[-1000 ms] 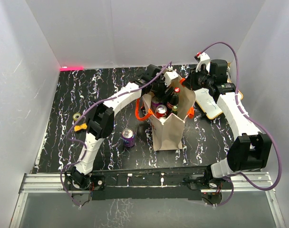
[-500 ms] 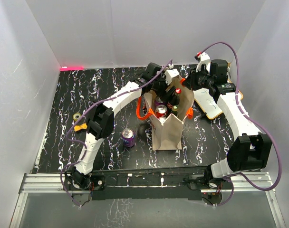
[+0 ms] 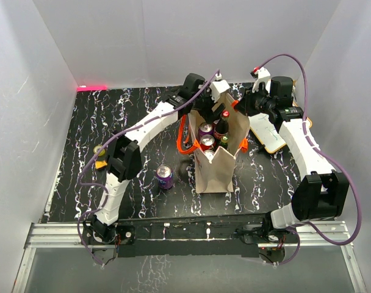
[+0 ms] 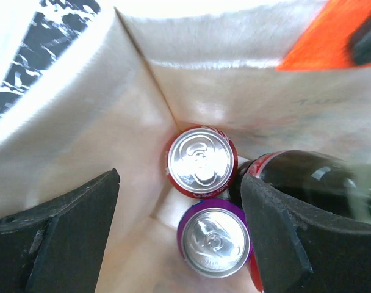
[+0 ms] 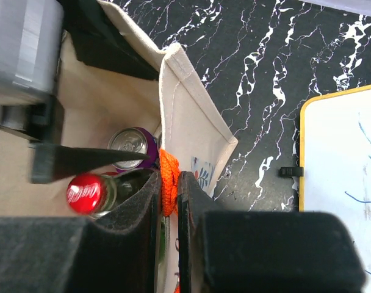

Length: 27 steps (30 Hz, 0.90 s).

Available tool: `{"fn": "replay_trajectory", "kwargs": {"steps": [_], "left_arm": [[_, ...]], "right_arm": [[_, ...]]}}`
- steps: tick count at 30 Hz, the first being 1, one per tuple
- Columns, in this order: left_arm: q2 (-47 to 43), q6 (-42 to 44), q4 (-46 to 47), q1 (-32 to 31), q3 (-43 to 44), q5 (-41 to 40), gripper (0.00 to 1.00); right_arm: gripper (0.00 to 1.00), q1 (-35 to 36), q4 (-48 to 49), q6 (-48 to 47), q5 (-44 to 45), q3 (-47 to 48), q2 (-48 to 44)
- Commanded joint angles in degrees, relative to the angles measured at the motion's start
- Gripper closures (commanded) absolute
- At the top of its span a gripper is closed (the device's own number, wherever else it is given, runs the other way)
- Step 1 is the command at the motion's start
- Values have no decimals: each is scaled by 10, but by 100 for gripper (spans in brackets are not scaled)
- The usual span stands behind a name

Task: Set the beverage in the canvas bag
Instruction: Place the drink in the canvas bag, then pick up the drink from the center of the board.

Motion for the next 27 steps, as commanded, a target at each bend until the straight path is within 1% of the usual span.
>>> {"fn": "replay_trajectory", "kwargs": {"steps": [1, 8, 11, 17, 23, 27], "left_arm": [[-100, 23, 35, 10, 21, -32, 21], [-160, 38, 37, 10, -11, -43, 25], [-176, 53, 24, 10, -15, -48, 30], [-171, 78, -62, 10, 7, 9, 43], [-172, 96, -99, 10, 15, 65, 49], [-177, 105, -113, 10, 15, 65, 52]], "right_arm": [[92, -6, 2, -5, -12, 24, -15], [92, -6, -2, -3, -26, 43, 0], [92, -6, 1, 0, -34, 47, 3], [92, -6, 8, 6, -43, 48, 5], [92, -5, 9, 5, -42, 37, -7], [92, -5, 9, 4, -41, 36, -10]]}}
